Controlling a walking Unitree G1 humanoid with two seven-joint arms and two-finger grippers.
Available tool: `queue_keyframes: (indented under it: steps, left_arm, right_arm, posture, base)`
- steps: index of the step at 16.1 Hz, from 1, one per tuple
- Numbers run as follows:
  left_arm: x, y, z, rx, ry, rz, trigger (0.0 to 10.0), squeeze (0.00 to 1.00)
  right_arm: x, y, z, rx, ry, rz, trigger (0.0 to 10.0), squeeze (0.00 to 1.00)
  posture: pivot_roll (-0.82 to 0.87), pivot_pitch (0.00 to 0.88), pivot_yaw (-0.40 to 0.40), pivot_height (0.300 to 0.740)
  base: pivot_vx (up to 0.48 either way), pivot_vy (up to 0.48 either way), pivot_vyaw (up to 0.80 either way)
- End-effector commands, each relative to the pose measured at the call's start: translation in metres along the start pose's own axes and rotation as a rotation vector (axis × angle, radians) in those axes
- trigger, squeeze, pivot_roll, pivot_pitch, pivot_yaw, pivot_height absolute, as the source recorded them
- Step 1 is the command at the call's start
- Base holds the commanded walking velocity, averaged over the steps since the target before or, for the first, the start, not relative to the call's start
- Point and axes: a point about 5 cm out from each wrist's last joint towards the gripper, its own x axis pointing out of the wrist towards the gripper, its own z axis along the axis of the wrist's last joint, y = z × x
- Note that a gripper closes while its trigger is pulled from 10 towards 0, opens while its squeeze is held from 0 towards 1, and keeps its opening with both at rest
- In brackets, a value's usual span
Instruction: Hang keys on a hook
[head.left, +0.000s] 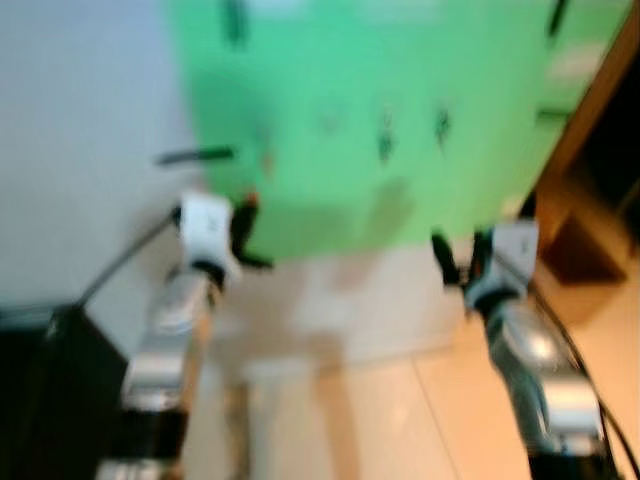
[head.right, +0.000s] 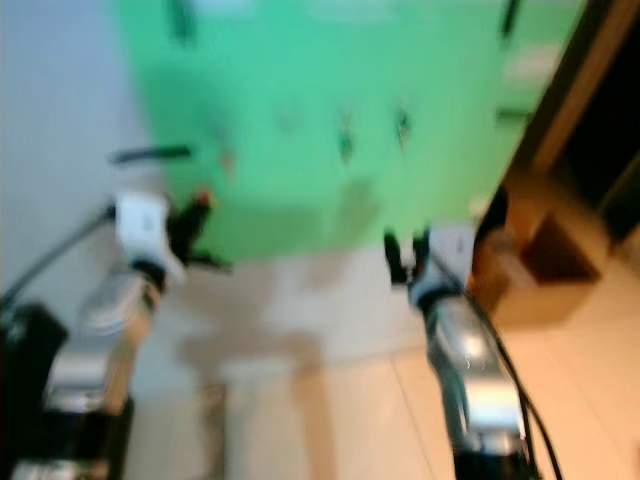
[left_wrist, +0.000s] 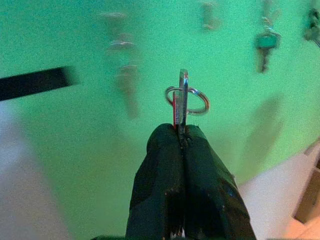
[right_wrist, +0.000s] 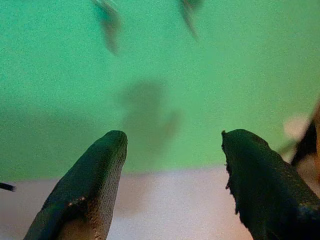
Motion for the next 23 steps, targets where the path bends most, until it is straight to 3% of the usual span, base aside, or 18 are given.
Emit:
queue_keyframes:
  steps: [1,7,12,16,20,23]
  left_arm:
    - [0.002,0.005,0.008,0.03,-0.017,0.004,10.0,0.0]
    - [0.009,0.0,0.011,0.035,-0.022,-0.029,10.0,0.0]
    - [0.001,-0.008,0.025,-0.056,-0.128,-0.26,10.0,0.0]
    - [0.002,0.021,0.04,-0.134,-0.134,-0.244,10.0,0.0]
    - [-0.001,0.031,0.046,-0.223,-0.145,-0.242,10.0,0.0]
    - [-0.011,0.035,0.038,-0.354,-0.082,-0.279,10.0,0.0]
  right_arm:
    - [0.001,0.002,0.006,0.005,-0.033,0.002,10.0,0.0]
    - [-0.006,-0.003,0.005,0.004,-0.046,-0.021,10.0,0.0]
    - [-0.013,0.005,0.002,0.019,-0.049,0.063,10.0,0.0]
    - [-0.012,0.014,0.004,0.026,-0.056,0.193,10.0,0.0]
    - [-0.018,0.022,0.011,0.002,-0.097,0.329,10.0,0.0]
    - [-0.02,0.031,0.015,-0.049,-0.09,0.438,10.0,0.0]
  posture:
    - [-0.08,0.0,0.028,0.74]
    - [-0.1,0.0,0.049,0.74]
    - [-0.11,0.0,0.058,0.74]
    - [-0.08,0.0,0.068,0.74]
    - [-0.07,0.0,0.074,0.74]
    - [-0.07,0.0,0.074,0.74]
  base:
    - [0.334,0.0,-0.8]
    - [0.336,0.0,-0.1]
    - [0.065,0.0,0.0]
    - [0.0,0.0,0.0]
    - [0.0,0.0,0.0]
    - [0.0,0.0,0.0]
